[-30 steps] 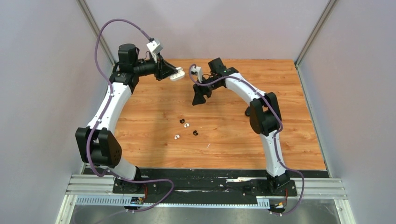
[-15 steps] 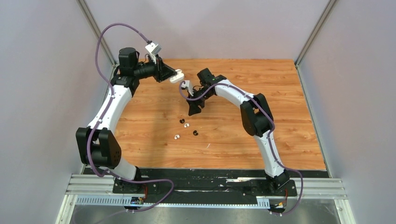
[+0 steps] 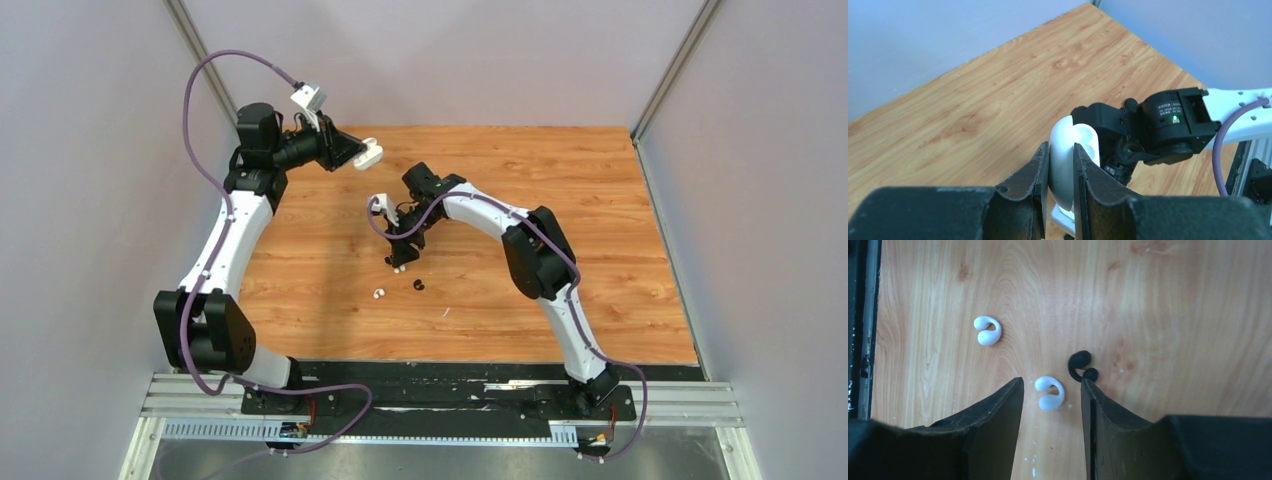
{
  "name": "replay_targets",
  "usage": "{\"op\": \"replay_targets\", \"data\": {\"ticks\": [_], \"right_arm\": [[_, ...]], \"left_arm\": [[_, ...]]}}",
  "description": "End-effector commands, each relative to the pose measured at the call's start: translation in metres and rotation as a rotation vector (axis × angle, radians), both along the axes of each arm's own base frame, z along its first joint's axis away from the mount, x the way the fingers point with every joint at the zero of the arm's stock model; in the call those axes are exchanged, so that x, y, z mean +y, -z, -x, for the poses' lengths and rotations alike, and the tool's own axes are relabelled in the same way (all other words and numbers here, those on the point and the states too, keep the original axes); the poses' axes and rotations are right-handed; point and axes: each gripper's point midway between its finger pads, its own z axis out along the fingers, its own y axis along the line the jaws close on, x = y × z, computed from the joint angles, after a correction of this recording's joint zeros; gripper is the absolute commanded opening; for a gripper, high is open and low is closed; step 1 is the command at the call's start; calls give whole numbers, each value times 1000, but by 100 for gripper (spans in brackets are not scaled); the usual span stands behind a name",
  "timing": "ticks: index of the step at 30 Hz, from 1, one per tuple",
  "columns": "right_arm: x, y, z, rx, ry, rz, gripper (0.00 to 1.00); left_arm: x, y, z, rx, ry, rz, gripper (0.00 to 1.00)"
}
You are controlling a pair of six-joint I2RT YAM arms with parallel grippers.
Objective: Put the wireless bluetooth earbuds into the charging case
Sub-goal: Pick up the left earbud from the center of the board.
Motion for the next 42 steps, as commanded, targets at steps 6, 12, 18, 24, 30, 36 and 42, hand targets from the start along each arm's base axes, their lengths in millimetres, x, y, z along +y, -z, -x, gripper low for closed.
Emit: {"op": "replay_targets", "data": {"ticks": [6, 12, 18, 24, 30, 36, 42], "right_arm": [[-2, -26, 15, -45, -44, -37, 43], [6, -44, 9, -50, -1, -62, 42], [12, -54, 11, -85, -5, -81, 42], [17, -54, 12, -90, -19, -88, 42], [27, -48, 23, -95, -45, -73, 42], [35, -44, 33, -88, -69, -70, 43], [42, -41, 39, -80, -89, -75, 43]], "left_arm": [[12, -21, 28, -74, -15, 8, 0], [13, -6, 54, -35, 37, -59, 0], [17, -13, 64, -33, 1, -69, 0], [15, -29, 71, 2, -23, 9, 0], [16, -36, 76, -30, -36, 11, 0], [12, -43, 91, -92, 23, 0, 0], [12, -47, 97, -117, 30, -19, 0]]}}
